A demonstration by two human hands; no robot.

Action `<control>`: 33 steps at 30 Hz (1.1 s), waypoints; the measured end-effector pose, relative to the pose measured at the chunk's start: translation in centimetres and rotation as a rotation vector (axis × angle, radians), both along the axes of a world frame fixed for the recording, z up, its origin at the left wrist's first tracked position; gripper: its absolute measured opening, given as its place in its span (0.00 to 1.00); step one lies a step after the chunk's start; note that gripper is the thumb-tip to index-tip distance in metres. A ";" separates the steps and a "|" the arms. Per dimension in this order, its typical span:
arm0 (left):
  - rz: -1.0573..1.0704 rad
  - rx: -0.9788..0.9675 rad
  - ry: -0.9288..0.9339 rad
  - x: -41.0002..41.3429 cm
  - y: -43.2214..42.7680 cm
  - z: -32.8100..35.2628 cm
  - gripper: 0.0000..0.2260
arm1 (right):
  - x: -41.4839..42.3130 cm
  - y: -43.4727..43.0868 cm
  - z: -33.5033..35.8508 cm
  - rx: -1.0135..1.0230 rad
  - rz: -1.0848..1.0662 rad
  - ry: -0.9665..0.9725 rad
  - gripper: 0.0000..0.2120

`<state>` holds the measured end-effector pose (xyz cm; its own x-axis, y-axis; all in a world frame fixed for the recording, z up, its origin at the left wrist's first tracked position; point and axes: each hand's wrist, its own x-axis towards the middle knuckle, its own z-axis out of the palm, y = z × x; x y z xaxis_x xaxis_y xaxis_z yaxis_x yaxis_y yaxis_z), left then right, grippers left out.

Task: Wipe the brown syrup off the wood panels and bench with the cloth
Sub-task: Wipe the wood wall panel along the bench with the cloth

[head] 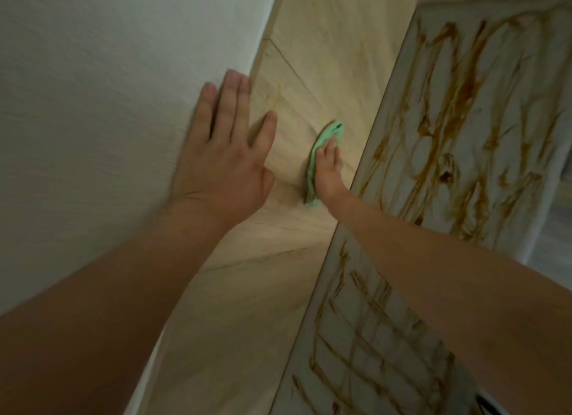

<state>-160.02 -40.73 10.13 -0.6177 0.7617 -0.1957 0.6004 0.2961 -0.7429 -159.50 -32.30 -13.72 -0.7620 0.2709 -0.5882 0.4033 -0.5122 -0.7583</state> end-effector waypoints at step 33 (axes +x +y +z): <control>-0.027 0.023 -0.045 -0.8 -0.6 -0.8 0.34 | 0.0 -5.8 -16.0 -0.645 -0.266 -0.535 0.36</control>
<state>-160.79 -41.35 9.29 -0.5880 0.7825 -0.2050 0.6409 0.2961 -0.7082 -159.47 -38.11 -29.73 -0.2990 -0.1078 -0.9481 0.4279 -0.9033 -0.0323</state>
